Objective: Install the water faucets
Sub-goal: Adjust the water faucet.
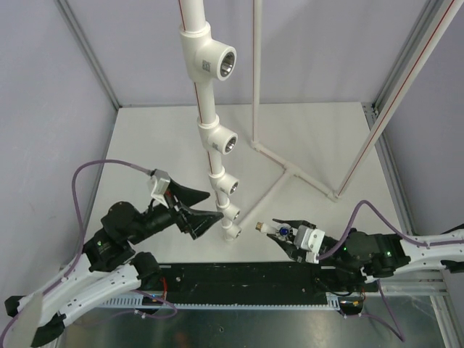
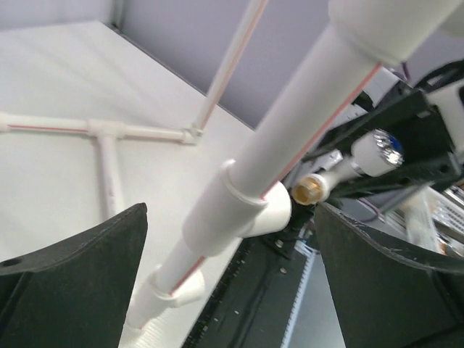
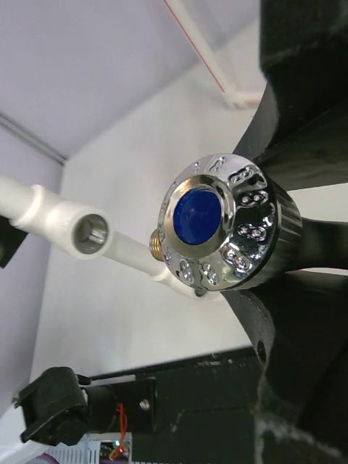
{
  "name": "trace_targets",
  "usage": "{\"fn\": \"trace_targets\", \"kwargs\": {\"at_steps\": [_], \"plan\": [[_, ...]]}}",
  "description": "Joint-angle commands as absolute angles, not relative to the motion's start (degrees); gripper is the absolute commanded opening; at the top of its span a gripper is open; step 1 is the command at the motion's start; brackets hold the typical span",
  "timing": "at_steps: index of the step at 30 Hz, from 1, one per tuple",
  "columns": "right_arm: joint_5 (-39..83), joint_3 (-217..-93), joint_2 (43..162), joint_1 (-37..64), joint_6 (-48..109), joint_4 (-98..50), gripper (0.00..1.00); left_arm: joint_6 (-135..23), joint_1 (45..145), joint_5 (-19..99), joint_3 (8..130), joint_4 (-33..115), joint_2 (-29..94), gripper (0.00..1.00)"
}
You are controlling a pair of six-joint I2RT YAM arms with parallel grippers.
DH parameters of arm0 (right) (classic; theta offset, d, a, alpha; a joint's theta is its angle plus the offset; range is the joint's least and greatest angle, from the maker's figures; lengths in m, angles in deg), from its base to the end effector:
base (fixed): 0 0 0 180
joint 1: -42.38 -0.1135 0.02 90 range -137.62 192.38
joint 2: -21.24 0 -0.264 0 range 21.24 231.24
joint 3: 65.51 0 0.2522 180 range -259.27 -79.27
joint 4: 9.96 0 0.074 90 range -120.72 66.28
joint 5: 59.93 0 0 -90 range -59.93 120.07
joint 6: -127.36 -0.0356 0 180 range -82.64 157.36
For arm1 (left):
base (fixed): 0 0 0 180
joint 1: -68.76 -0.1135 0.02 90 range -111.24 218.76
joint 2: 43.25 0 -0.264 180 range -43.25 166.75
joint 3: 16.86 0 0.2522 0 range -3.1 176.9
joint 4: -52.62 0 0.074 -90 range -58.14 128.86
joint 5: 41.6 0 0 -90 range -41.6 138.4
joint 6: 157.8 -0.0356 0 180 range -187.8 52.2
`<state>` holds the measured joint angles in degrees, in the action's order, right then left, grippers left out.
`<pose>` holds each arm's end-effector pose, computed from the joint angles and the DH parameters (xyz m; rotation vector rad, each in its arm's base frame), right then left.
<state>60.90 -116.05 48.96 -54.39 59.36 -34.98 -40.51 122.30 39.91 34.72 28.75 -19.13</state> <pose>0.0036 0.1245 0.3301 -1.1460 1.1652 0.5769 0.0622 -0.0931 0.3445 0.4975 1.5643 -1.2221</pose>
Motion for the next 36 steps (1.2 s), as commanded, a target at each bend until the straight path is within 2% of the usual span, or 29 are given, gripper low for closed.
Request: {"fn": "trace_targets", "kwargs": {"at_steps": [1,16,36], "plan": [[63.1,-115.1,47.2,-57.1,75.4,-20.3,0.0,-44.7,118.7,41.5,39.3,29.5,-18.1,1.0],[63.2,-114.4,48.4,-58.4,81.9,-14.3,0.0,-50.3,116.7,23.4,45.0,35.1,-11.0,1.0],[61.7,-114.2,52.7,-59.0,81.3,-12.6,0.0,-51.7,116.7,28.9,44.7,37.3,-5.0,1.0]]}}
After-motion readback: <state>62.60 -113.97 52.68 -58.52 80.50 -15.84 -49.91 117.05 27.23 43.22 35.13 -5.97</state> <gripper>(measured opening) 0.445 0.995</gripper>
